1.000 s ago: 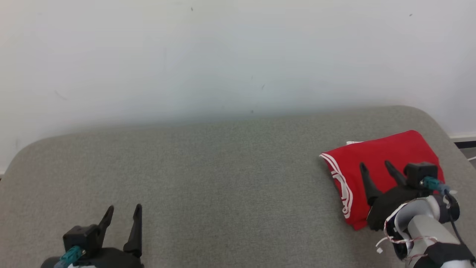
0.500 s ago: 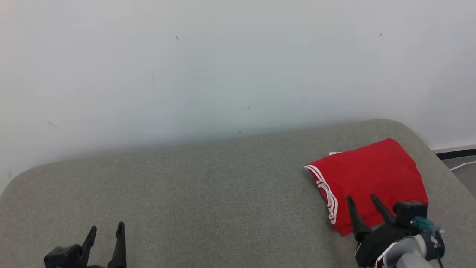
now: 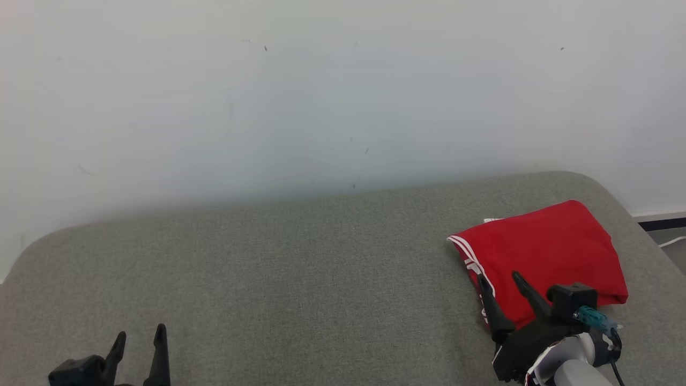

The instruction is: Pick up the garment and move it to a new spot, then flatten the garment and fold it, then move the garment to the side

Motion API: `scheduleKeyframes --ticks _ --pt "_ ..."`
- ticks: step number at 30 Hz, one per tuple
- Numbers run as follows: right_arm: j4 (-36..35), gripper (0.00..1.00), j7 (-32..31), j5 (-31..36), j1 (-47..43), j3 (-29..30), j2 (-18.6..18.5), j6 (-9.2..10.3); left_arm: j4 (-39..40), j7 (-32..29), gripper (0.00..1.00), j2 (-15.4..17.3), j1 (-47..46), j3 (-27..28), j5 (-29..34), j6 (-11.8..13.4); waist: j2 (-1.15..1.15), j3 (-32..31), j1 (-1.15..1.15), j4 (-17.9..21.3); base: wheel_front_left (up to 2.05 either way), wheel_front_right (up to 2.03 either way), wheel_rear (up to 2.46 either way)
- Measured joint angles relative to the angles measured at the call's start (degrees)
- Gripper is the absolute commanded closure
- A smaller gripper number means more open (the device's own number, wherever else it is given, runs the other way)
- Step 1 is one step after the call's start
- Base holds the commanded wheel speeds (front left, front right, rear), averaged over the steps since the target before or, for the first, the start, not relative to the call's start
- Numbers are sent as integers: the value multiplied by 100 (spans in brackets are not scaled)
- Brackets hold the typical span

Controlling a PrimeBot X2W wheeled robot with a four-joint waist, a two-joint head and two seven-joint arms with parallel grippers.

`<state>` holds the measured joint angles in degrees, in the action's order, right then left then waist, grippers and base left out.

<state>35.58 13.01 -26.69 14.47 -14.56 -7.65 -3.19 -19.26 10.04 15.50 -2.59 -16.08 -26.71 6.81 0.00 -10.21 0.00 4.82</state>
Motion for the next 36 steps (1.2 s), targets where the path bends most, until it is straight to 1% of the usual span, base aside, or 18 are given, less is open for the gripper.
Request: scheduleKeyframes --ticks 4,7,9,10,13,16,17,19,23,26,28,29,36 --pt "-110 0 -63 0 -7 -5 -4 25 -2 -43 0 -1 0 -1 0 0 0 19 0 -19 0 0 0" --pt "-231 0 -93 -1 -51 8 -4 105 2 -43 0 -2 0 -4 0 2 0 27 0 -25 0 0 0" --pt "-270 0 -101 -1 -127 25 -7 126 9 -43 0 -3 0 -8 0 4 0 30 0 -25 0 0 0" --pt "-325 0 -141 -2 -188 43 -10 172 21 -43 0 -3 0 -14 2 4 0 32 0 -24 0 0 0" --pt "-404 0 -145 -3 -236 53 -14 177 25 -43 0 -3 0 -21 7 4 0 34 0 -22 0 0 0" --pt "-481 0 -152 -3 -239 74 -19 225 36 -43 0 -3 0 -21 12 5 0 37 0 -19 0 0 0" --pt "-515 100 -178 -3 -241 80 -26 226 44 -43 100 -3 0 -21 12 5 0 38 0 -17 0 0 0" --pt "-443 100 -193 -2 -291 73 -3 223 -44 -43 100 -62 28 -35 11 3 0 38 0 -17 0 0 0" --pt "-234 100 -203 -3 -683 40 56 220 -240 -44 100 -235 273 -113 5 -4 0 39 0 -17 0 0 0" --pt "-216 100 -250 -102 -708 108 67 216 -248 -103 100 -276 314 -41 -70 -32 0 46 0 -20 0 0 0" --pt "-226 100 -299 -210 -686 174 67 210 -248 -147 100 -276 313 40 -185 -42 0 58 0 -25 0 0 0" --pt "-226 100 -344 -349 -689 223 79 201 -252 -171 100 -286 311 74 -356 -84 0 76 0 -33 0 0 0" --pt "-266 100 -499 -813 -688 394 111 166 -247 -303 100 -374 294 241 -790 -185 0 170 0 -76 0 0 0"
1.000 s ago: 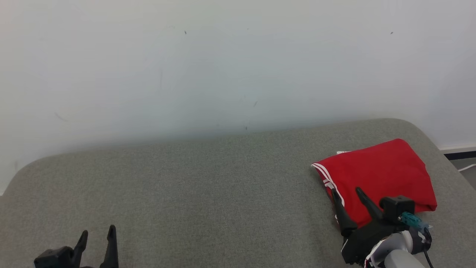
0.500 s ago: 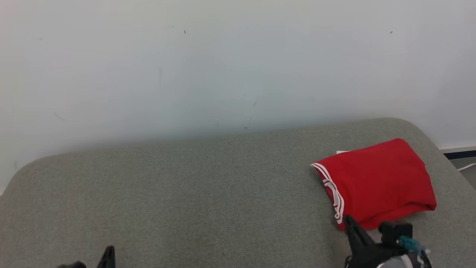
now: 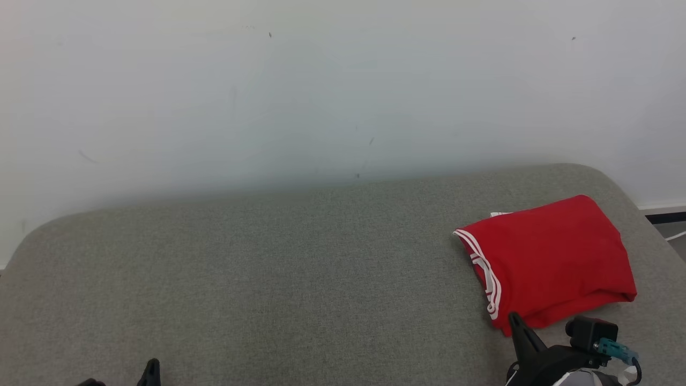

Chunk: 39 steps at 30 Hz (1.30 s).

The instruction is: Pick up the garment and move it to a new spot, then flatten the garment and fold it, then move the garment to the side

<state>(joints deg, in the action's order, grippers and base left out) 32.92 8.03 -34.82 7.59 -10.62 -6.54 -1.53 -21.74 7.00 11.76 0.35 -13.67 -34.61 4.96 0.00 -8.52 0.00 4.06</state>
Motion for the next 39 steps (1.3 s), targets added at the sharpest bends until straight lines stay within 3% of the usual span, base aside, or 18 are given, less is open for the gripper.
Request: scheduleKeyframes --ticks 39 --pt "-726 100 -700 -2630 -19 846 178 -253 179 -647 100 -444 -202 877 -2620 -556 0 398 0 -188 0 0 0"
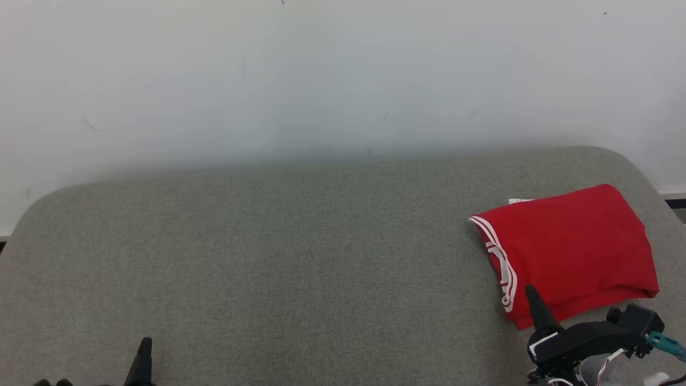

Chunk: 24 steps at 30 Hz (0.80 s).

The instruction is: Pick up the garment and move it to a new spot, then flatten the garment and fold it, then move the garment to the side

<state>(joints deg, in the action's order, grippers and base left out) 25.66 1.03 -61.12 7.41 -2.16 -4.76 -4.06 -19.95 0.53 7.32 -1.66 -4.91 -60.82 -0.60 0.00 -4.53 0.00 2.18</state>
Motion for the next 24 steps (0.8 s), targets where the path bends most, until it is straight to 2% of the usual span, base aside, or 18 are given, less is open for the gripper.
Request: scheduleKeyframes --ticks 24 --pt "-402 100 -374 -1513 -108 497 110 -131 115 -361 100 -233 -127 505 -1560 -303 0 235 0 -110 0 0 0"
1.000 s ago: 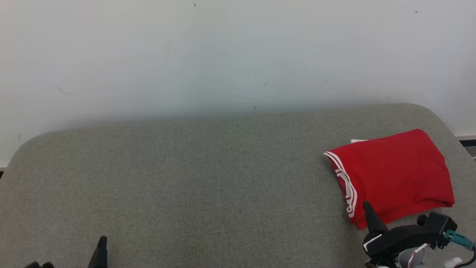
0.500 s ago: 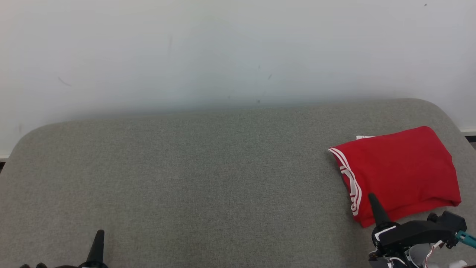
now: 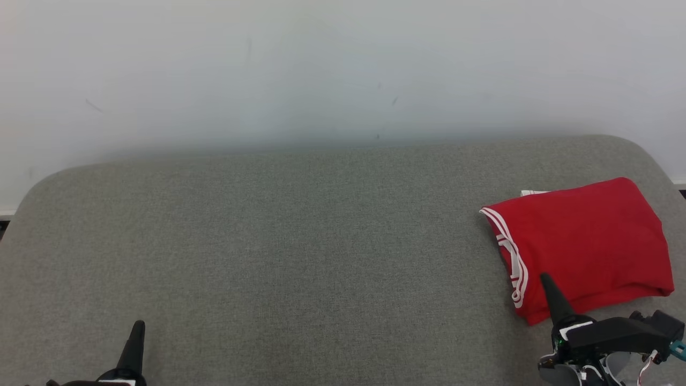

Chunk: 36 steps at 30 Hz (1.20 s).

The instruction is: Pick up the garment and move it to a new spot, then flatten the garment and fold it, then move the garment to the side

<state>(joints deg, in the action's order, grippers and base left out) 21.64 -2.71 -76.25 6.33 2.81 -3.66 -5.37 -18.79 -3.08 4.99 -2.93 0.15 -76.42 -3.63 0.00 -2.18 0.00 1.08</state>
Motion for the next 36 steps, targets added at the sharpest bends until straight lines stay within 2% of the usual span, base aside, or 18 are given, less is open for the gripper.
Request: scheduleKeyframes --ticks 21,36 --pt "-389 100 -388 -1463 -6 477 90 -147 127 -331 100 -271 -133 498 -1450 -348 0 223 0 -104 0 0 0" --pt "-445 100 -387 -1545 -10 485 99 -152 141 -345 100 -285 -211 504 -1490 -348 0 227 0 -108 0 0 0"
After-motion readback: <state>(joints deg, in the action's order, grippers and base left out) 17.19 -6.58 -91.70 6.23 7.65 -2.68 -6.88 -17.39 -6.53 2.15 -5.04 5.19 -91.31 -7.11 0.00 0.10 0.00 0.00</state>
